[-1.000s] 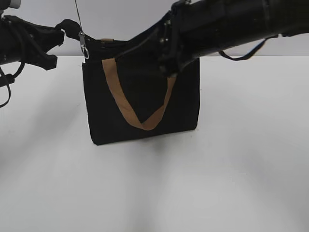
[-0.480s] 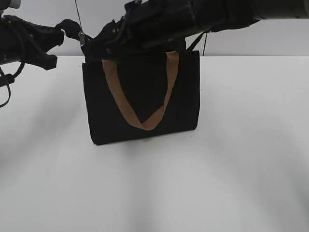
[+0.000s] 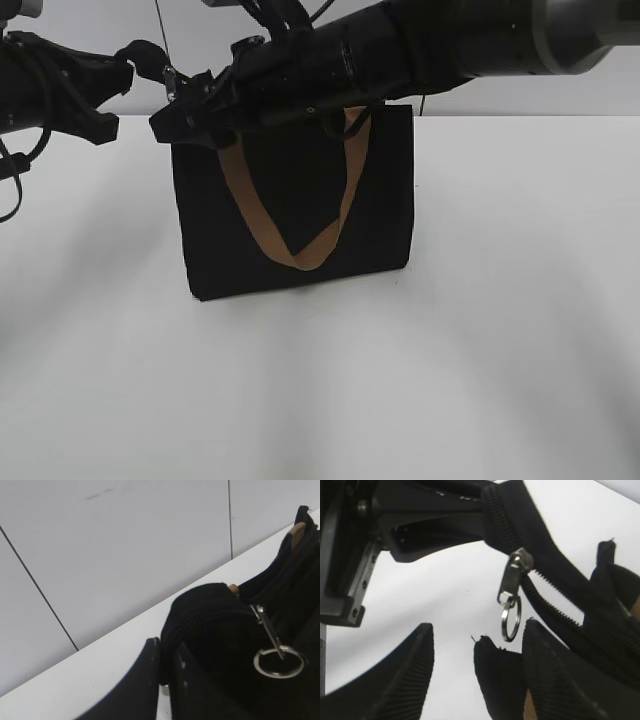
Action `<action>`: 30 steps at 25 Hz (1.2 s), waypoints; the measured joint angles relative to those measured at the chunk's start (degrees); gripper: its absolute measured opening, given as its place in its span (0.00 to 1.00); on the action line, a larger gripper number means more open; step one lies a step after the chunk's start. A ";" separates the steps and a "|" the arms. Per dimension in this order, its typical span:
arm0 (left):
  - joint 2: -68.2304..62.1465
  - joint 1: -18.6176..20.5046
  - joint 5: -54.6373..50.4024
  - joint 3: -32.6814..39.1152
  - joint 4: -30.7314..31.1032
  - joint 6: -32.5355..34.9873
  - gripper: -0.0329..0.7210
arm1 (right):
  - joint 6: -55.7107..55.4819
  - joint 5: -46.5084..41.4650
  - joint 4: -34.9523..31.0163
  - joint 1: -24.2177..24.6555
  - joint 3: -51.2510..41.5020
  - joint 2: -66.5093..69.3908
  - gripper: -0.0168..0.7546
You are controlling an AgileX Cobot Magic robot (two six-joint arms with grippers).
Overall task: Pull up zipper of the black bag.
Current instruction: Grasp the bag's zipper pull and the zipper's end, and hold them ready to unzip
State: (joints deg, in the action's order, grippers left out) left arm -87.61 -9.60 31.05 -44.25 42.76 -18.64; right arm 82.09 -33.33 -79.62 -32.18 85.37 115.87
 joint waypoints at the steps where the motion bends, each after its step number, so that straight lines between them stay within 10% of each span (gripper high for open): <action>1: 0.00 0.00 0.06 0.00 0.00 0.00 0.06 | 0.00 0.41 -0.73 0.00 0.07 0.30 0.58; 19: 0.00 0.00 0.06 0.00 0.00 0.00 0.06 | 0.39 4.36 -6.03 -0.06 4.28 3.34 0.37; 30: 0.00 0.00 0.06 0.00 0.00 0.00 0.06 | -1.10 3.89 3.70 -0.06 4.60 3.46 0.37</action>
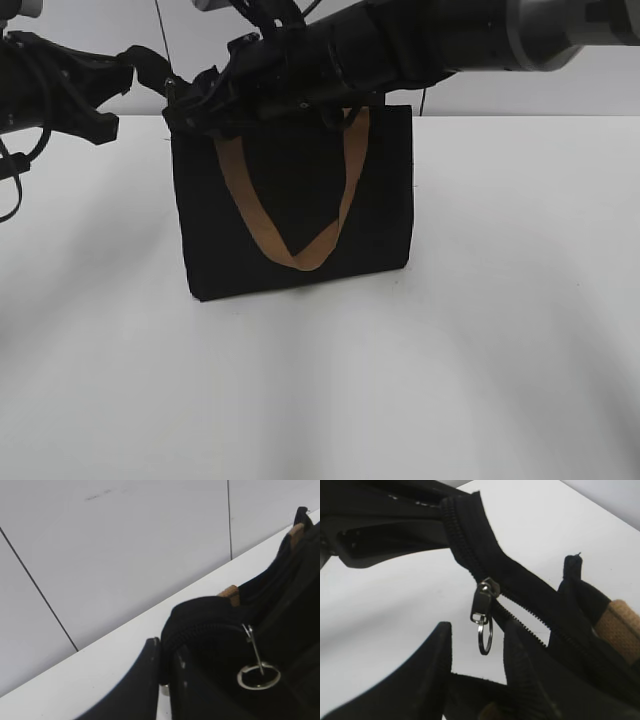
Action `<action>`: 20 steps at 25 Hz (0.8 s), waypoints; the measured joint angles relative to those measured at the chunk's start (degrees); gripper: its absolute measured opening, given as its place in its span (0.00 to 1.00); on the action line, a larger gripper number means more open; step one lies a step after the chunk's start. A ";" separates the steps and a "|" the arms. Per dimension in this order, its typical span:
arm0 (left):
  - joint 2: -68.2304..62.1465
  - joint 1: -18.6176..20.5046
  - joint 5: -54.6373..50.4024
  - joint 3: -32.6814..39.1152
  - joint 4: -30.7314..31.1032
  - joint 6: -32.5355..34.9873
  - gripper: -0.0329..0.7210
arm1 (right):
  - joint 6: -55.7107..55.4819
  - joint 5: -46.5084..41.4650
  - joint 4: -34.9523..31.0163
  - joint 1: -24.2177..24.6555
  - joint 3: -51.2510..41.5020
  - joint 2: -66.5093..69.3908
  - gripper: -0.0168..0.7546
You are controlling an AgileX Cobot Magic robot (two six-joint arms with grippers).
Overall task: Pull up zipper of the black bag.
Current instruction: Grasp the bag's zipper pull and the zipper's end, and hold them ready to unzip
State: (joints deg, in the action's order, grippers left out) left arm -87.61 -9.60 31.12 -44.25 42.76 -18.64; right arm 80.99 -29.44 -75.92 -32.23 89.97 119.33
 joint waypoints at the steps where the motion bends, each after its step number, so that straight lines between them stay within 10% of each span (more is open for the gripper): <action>1: 0.00 0.00 0.00 0.00 0.00 0.00 0.06 | -0.49 -0.14 0.63 0.00 0.06 0.00 0.37; 20: 0.00 0.00 0.00 0.00 0.00 0.00 0.06 | -1.69 -1.58 4.35 0.00 0.52 0.00 0.24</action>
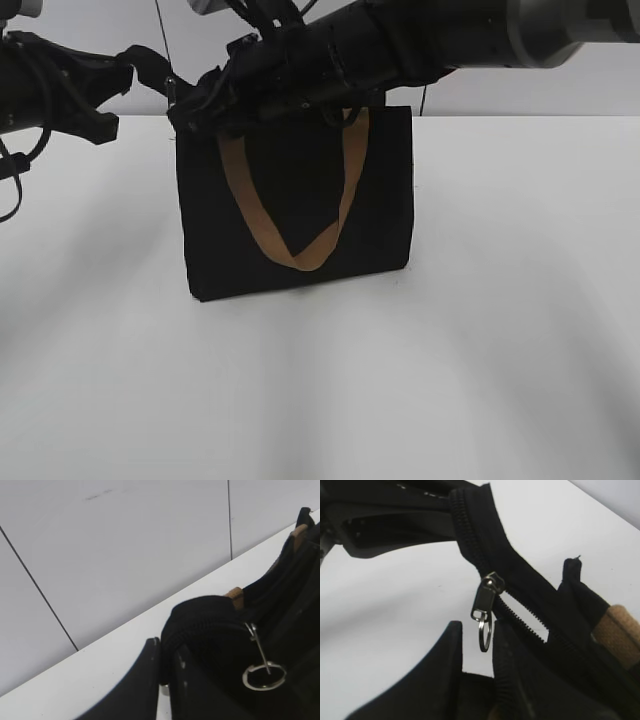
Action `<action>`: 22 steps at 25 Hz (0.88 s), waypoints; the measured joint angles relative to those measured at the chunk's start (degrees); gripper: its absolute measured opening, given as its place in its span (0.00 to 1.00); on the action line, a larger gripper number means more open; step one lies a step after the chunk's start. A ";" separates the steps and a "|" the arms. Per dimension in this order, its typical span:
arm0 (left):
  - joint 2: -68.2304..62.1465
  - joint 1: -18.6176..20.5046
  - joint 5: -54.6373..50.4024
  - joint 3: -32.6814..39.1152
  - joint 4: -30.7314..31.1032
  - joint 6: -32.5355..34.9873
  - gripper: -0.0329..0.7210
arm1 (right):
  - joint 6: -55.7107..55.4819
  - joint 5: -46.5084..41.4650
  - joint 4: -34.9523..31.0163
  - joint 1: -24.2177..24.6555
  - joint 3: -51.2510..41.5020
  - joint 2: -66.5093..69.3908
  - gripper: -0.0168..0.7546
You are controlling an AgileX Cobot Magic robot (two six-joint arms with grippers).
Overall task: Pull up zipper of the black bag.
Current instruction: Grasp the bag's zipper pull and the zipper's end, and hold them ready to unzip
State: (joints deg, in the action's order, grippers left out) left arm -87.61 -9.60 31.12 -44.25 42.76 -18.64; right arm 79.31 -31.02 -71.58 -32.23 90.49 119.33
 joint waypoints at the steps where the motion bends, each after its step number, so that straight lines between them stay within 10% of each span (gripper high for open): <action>1: 0.00 0.00 0.00 0.00 0.00 -0.05 0.06 | -0.04 0.19 0.06 0.00 0.00 0.00 0.22; 8: 0.00 0.00 0.00 0.00 -0.05 -0.05 0.06 | -0.16 0.71 1.64 -0.06 0.00 0.00 0.00; 22: 0.00 -0.02 -3.09 0.00 -0.05 -0.05 0.06 | -4.93 0.21 7.08 0.00 -0.13 -2.81 0.00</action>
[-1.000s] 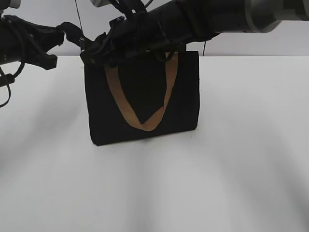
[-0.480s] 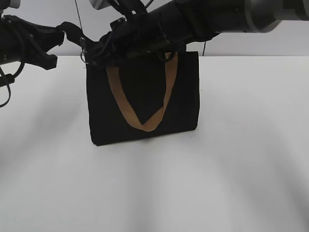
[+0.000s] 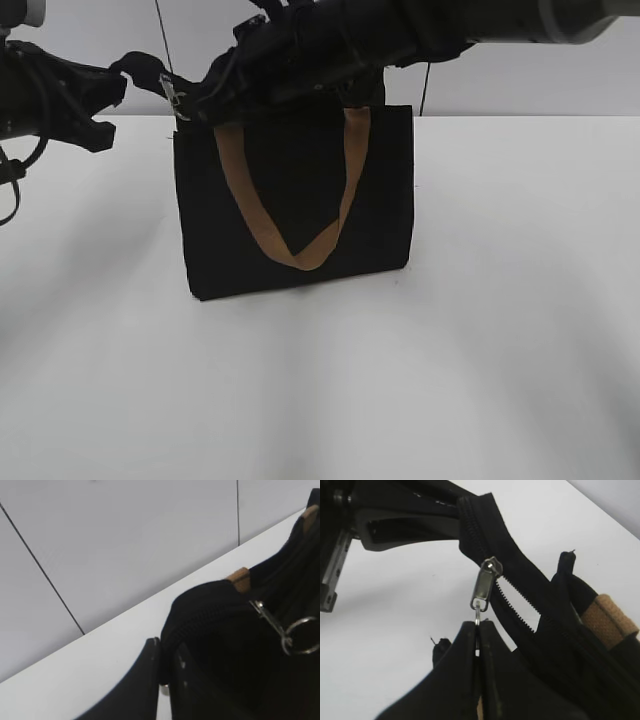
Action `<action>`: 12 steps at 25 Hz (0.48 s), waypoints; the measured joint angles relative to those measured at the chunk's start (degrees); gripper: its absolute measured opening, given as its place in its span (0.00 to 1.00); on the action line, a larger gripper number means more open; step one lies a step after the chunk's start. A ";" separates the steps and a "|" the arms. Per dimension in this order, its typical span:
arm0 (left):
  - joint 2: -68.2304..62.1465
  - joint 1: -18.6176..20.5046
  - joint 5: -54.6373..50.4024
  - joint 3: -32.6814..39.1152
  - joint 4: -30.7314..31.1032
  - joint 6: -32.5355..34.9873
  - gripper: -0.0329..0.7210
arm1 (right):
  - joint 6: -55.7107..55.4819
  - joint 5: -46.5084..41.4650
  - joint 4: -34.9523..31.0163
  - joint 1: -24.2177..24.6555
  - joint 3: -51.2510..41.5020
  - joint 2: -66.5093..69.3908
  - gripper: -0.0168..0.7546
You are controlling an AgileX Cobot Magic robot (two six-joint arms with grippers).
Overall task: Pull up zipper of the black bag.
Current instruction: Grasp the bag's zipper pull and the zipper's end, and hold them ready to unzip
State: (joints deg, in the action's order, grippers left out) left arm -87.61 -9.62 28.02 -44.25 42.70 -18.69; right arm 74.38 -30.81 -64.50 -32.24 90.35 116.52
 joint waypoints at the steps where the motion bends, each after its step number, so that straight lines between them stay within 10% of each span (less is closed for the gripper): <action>1: 0.00 0.00 -0.56 0.00 0.00 0.00 0.06 | -0.30 -0.13 0.12 0.00 -0.02 -0.33 0.00; 12: 0.00 -0.05 -4.02 0.00 0.00 0.00 0.06 | -3.58 -3.09 0.19 0.09 -0.02 -1.03 0.00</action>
State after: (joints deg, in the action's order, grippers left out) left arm -87.61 -9.67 24.01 -44.25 42.70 -18.69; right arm 70.79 -33.91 -64.31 -32.15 90.33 115.49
